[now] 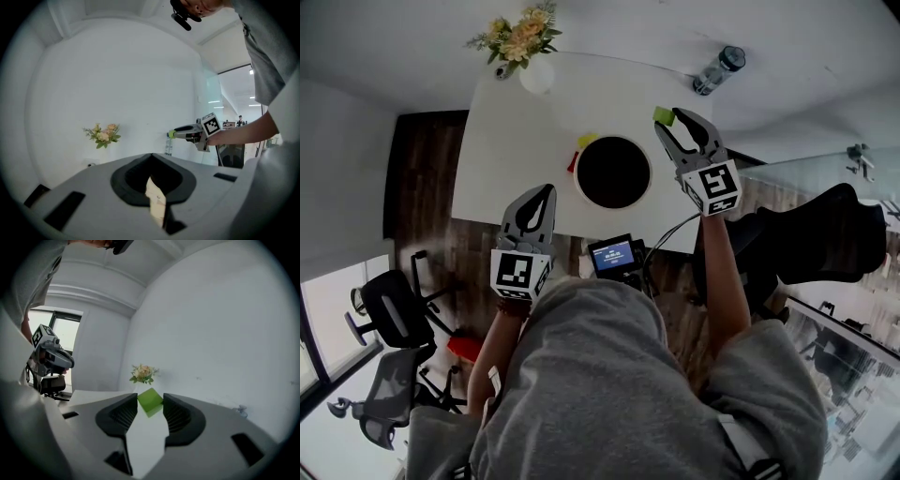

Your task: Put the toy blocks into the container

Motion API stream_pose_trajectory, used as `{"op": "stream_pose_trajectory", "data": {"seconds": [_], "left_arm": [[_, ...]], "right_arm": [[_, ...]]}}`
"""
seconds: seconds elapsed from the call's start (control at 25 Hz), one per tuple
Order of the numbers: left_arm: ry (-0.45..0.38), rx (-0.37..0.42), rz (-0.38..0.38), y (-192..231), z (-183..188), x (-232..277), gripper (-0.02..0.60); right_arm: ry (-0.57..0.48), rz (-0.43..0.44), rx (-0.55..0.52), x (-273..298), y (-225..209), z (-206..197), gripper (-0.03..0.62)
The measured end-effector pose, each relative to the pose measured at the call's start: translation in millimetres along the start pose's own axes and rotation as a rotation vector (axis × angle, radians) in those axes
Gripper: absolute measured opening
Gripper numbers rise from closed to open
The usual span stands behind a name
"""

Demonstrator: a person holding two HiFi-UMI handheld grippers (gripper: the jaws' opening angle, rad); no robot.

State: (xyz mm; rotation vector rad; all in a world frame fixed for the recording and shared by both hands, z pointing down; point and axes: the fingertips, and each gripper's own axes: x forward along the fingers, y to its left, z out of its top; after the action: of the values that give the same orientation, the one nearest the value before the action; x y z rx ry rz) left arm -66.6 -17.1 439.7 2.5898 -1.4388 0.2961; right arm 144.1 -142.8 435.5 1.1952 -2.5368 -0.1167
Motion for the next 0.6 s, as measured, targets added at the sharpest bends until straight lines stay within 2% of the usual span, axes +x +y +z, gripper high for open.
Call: {"op": "stream_pose_trajectory", "data": {"seconds": [0.24,0.6], "left_arm": [[0.005,-0.008,0.012,1.9,-3.9,-2.2,0.005],[0.013,-0.018,0.023,3.2,-10.3,-4.8,0.005]], "right_arm": [[-0.041,0.057,-0.022,0.2,29.7,26.0,0.173],[0.025,0.129,0.005,-4.1,71.6,-2.3,0.173]]}}
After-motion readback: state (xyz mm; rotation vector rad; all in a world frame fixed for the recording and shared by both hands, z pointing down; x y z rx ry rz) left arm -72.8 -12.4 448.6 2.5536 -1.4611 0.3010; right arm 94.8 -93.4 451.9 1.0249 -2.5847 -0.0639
